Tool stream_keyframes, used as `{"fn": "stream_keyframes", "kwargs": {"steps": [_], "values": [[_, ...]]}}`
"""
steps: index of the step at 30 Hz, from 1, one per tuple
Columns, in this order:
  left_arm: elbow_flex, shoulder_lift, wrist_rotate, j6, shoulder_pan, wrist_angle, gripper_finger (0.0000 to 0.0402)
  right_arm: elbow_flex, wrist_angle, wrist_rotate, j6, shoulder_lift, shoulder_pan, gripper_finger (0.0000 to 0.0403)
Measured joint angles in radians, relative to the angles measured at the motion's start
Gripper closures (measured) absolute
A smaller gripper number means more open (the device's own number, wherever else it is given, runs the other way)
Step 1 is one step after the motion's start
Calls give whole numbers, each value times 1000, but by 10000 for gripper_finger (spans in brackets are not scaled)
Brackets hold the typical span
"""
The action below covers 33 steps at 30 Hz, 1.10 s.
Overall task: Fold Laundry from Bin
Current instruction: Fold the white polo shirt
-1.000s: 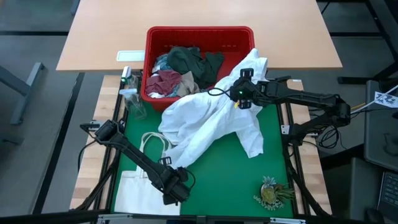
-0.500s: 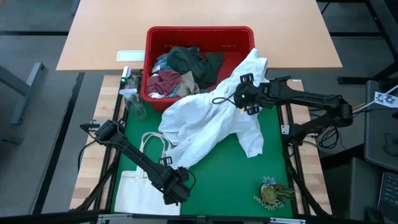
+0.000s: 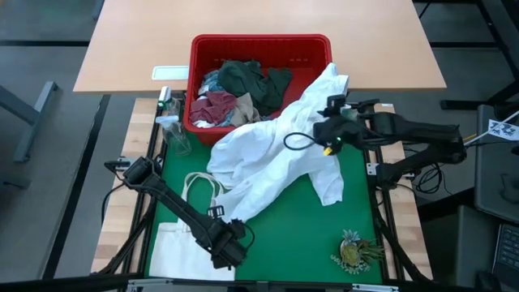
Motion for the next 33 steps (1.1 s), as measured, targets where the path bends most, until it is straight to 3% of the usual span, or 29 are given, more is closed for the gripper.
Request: {"fn": "stream_keyframes", "kwargs": {"steps": [5, 11, 16, 23, 33], "values": [[0, 0, -31, -2, -7, 23, 402, 71, -218, -26, 298, 0, 83, 219], [0, -1, -43, -2, -12, 24, 402, 79, -433, -218, 689, 1, 125, 219], [0, -1, -44, -3, -15, 23, 402, 1, -408, -398, 817, -33, 144, 219], [1, -1, -45, -3, -17, 31, 402, -248, -397, -406, 1011, -119, 212, 219], [1, -1, -47, -4, -17, 42, 402, -645, -67, -635, 1027, -135, 295, 219]]}}
